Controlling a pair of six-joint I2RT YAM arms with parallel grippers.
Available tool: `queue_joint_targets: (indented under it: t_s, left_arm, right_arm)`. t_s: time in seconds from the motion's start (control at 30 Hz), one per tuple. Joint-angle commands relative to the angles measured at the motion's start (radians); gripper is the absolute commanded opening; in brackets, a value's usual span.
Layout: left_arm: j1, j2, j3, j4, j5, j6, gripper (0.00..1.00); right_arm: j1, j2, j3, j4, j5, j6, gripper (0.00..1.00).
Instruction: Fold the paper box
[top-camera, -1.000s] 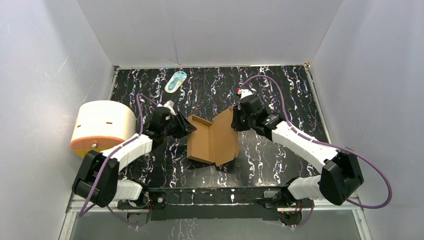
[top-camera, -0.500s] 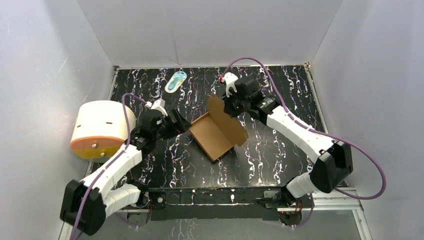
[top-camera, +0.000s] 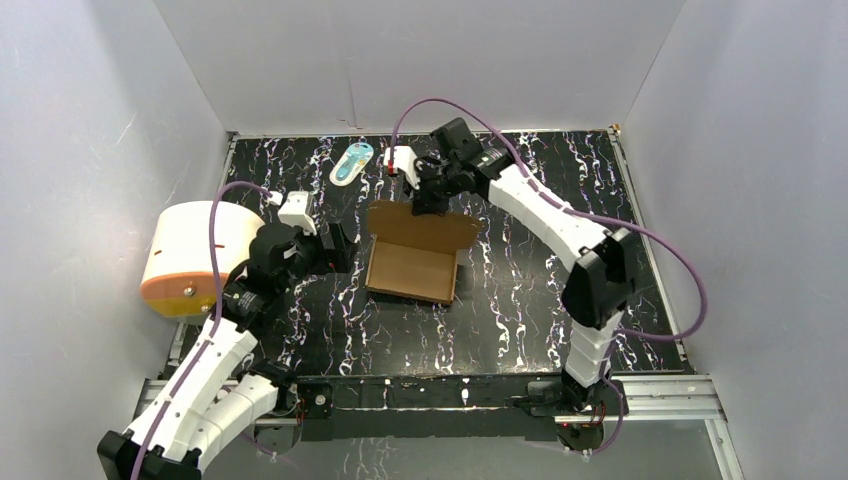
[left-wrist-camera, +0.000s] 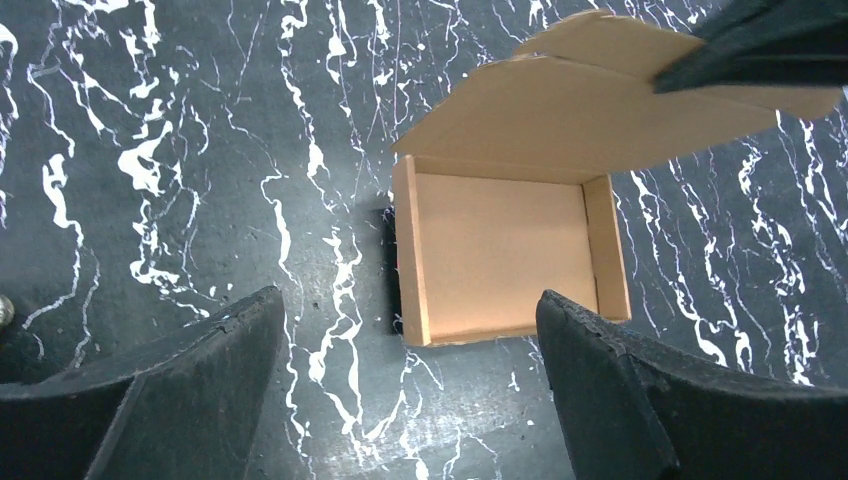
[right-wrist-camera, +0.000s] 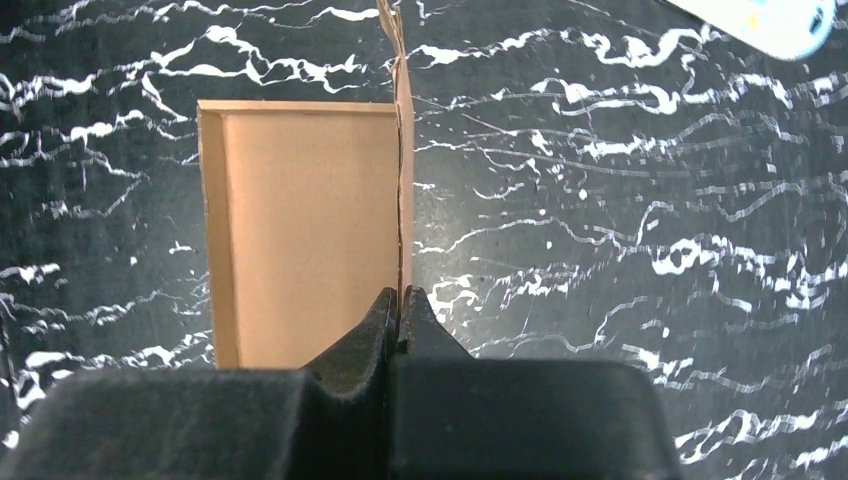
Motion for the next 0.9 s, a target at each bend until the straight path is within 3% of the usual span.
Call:
queue_joint_targets:
  t_s: [0.0, 0.23, 0.4, 0.6, 0.87]
  left_arm:
    - [0.006, -0.05, -0.004, 0.0, 0.033, 0.127, 0.93]
    - [0.028, -0.01, -0.042, 0.058, 0.096, 0.179, 0.93]
    - [0.078, 0.056, -0.011, 0.072, 0.158, 0.187, 0.93]
    - [0.111, 0.134, 0.019, 0.088, 0.235, 0.208, 0.93]
    - [0.114, 0.304, 0.137, 0.058, 0.294, 0.295, 0.92]
  right_arm:
    - [-0.002, 0.093, 0.169, -0.169, -0.161, -0.238, 0.04]
    - [0.007, 0.207, 0.285, -0.229, -0.194, -0.283, 0.19]
    - [0.015, 0.175, 0.283, -0.177, -0.133, -0.216, 0.35]
    - [0.004, 0.0, 0.106, -0.08, 0.124, -0.148, 0.54]
    - [-0.127, -0.223, -0.201, 0.046, 0.144, -0.072, 0.57]
